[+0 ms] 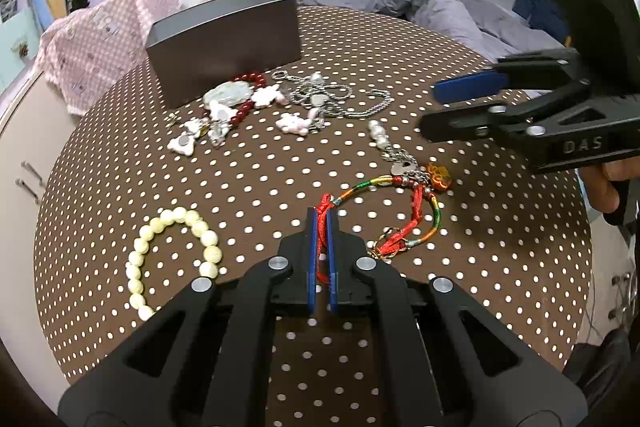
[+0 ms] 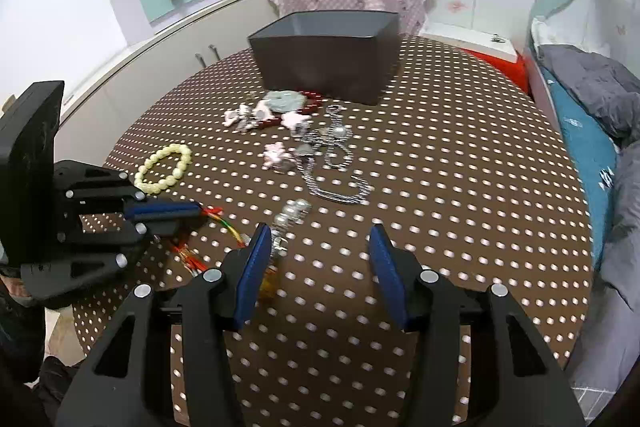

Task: Organize jewelry
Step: 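Carry both held pieces over the gray box and open both tools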

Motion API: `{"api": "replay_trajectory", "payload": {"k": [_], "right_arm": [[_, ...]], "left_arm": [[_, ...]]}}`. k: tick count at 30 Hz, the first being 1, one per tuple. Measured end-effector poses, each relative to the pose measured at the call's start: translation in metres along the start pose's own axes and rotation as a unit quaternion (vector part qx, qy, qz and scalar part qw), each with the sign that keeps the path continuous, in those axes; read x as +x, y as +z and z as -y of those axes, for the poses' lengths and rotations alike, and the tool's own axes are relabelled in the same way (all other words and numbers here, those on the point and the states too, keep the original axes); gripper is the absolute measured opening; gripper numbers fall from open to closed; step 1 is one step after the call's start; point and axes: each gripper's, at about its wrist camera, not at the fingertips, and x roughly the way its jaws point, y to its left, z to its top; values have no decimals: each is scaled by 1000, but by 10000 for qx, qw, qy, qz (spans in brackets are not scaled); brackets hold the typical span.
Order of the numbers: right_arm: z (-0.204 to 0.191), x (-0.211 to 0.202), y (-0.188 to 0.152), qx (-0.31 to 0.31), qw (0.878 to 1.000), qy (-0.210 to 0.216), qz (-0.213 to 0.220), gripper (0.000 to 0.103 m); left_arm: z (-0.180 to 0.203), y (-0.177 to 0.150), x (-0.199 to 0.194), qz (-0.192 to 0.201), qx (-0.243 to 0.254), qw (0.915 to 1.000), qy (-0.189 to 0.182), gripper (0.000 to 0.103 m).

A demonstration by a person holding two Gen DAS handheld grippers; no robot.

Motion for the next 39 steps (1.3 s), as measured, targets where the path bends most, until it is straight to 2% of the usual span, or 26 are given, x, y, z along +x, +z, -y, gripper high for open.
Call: {"api": "replay_trajectory", "payload": {"k": [2, 3, 4, 6, 9, 12, 14, 21, 26, 34, 39], "right_arm": [[-13, 11, 5, -122, 9998, -20, -125, 34], [-17, 15, 6, -175, 9996, -70, -195, 16], [-24, 27, 8, -297, 9984, -286, -380, 3], [-35, 32, 10, -619, 9956, -598, -369, 0], [-31, 28, 12, -637, 9943, -808, -296, 0], [4, 8, 14, -31, 9984, -565, -16, 0], [13, -1, 16, 88, 9984, -546, 89, 0], [16, -17, 19, 9, 9980, -599, 182, 0], [10, -36, 18, 10, 9988, -179, 465, 0], [-20, -85, 63, -365, 9930, 245, 1096, 0], [-32, -104, 102, -576, 9881, 273, 1396, 0]], "left_arm": [[3, -1, 0, 0, 57, 10000, 9, 4], [3, -1, -1, 5, 54, 10000, 16, 4], [3, -2, -1, 13, 45, 10000, 10, 4], [4, -5, -2, 41, 1, 10000, -1, 3], [-1, -9, -6, 77, -98, 9999, -17, 3], [-10, -16, -10, 105, -243, 9996, -9, 3], [-16, -19, -13, 113, -325, 9994, 34, 3], [-27, -25, -17, 116, -452, 9988, 147, 3], [-37, -24, -34, 287, -592, 9978, 120, 3], [-46, 25, -90, 1052, -547, 9929, 58, 3], [-60, 71, -111, 1334, -467, 9895, 287, 3]]}}
